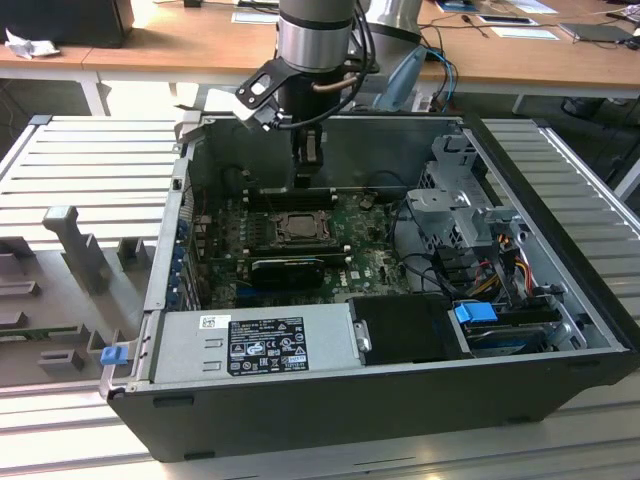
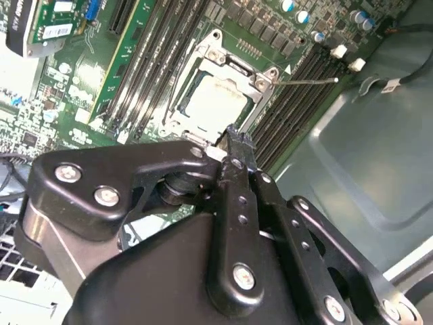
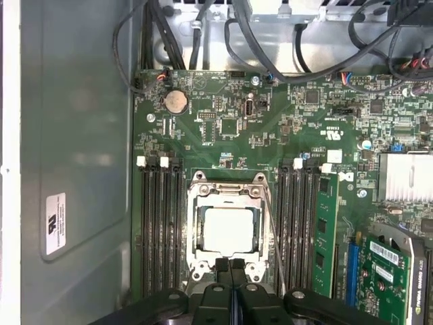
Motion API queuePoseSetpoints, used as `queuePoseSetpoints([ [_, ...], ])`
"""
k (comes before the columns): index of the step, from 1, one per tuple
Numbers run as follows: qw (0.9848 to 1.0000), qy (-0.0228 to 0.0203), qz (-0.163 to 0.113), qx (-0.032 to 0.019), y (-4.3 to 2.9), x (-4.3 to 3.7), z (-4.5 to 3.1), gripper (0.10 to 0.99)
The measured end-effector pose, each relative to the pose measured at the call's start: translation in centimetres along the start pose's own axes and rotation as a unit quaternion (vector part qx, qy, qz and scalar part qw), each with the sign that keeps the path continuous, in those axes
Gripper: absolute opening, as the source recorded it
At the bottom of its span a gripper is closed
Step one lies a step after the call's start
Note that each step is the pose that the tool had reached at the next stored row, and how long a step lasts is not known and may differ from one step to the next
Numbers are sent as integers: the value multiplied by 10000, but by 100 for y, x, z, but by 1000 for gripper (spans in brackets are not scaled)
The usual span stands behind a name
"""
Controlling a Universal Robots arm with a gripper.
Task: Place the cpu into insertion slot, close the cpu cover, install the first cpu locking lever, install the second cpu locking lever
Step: 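Install the first cpu locking lever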
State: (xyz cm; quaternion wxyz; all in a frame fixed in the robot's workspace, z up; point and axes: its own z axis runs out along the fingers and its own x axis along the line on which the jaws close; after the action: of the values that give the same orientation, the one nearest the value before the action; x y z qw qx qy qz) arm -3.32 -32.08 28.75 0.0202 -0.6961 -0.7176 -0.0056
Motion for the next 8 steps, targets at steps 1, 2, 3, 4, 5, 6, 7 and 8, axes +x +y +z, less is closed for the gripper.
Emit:
queuePoseSetpoints([
  [1, 10000, -1, -61, 3, 0, 0, 0, 106],
  [2, 9999, -4, -156, 6, -1, 0, -1, 106],
  [3, 9997, -5, -236, 9, -1, 0, -1, 106],
  [4, 9996, -7, -296, 10, 0, 0, 0, 106],
  [5, 9993, -8, -371, 12, 0, 0, 0, 106],
  [6, 9992, -9, -407, 13, 0, 0, 0, 106],
  [7, 9990, -10, -438, 14, -1, 0, 0, 106],
  [8, 9989, -11, -477, 15, -2, 0, 0, 106],
])
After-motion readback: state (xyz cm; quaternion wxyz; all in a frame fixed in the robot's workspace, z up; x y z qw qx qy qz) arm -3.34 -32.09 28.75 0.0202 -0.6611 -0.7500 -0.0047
